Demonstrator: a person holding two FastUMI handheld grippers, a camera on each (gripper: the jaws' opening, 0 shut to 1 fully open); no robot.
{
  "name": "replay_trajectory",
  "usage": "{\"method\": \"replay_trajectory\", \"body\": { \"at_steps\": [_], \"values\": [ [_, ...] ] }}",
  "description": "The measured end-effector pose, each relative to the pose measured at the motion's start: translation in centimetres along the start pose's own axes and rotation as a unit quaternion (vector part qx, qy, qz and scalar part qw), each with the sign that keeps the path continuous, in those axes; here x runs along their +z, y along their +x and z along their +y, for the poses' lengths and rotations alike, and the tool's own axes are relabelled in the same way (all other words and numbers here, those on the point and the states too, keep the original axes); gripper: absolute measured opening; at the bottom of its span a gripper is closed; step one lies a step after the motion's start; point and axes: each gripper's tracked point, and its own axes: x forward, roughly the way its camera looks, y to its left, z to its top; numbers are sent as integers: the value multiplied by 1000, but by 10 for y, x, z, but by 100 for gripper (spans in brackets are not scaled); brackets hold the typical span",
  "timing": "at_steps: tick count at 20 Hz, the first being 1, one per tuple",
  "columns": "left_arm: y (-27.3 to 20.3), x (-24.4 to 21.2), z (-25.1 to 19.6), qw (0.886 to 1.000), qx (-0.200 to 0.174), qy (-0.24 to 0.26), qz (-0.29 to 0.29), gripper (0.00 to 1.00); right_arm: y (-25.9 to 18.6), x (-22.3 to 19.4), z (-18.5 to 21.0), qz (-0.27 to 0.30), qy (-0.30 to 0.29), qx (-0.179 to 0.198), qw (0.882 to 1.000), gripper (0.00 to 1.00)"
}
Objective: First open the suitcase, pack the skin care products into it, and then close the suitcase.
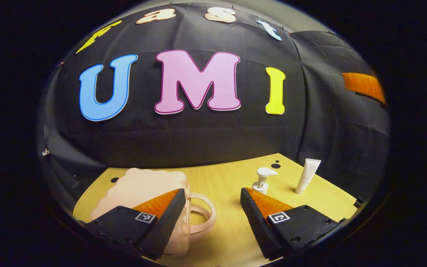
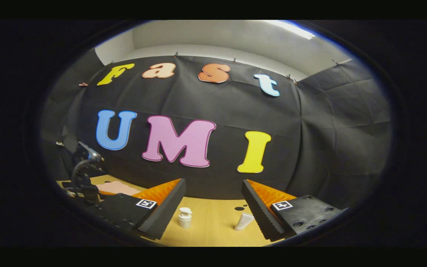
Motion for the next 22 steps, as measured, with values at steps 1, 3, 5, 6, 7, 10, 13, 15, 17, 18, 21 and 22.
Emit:
{"method": "replay_trajectory", "body": {
  "at_steps": [1,3,5,6,7,10,13,15,17,18,21,22],
  "values": [
    [17,-12,-4,1000,5,1,20,95,8,-6,-6,6,4,3,1000,97],
    [42,-31,-6,999,19,1,48,95,23,-22,-24,16,-2,0,1000,96],
    [64,-49,-6,997,31,8,74,95,34,-35,-37,23,3,-2,1000,96],
    [74,-61,-2,995,41,13,94,96,39,-43,-41,29,7,-2,1000,96],
    [82,-73,-3,993,45,14,112,98,43,-50,-42,38,10,-3,999,96],
    [103,-98,-6,988,49,16,149,90,45,-66,-42,52,17,3,998,97],
    [115,-110,4,983,72,30,169,78,45,-77,-36,61,15,15,998,97],
    [117,-121,11,976,89,25,196,51,45,-80,-34,65,17,18,998,96],
    [118,-123,17,973,95,1,210,33,45,-80,-35,64,16,16,998,97],
    [116,-115,11,973,85,-17,212,24,45,-79,-35,63,15,16,998,97],
    [105,-80,10,974,73,-39,211,16,46,-80,-34,63,11,17,998,97],
    [99,-66,11,972,76,-48,216,15,44,-80,-33,62,11,18,998,97]
  ]
}}
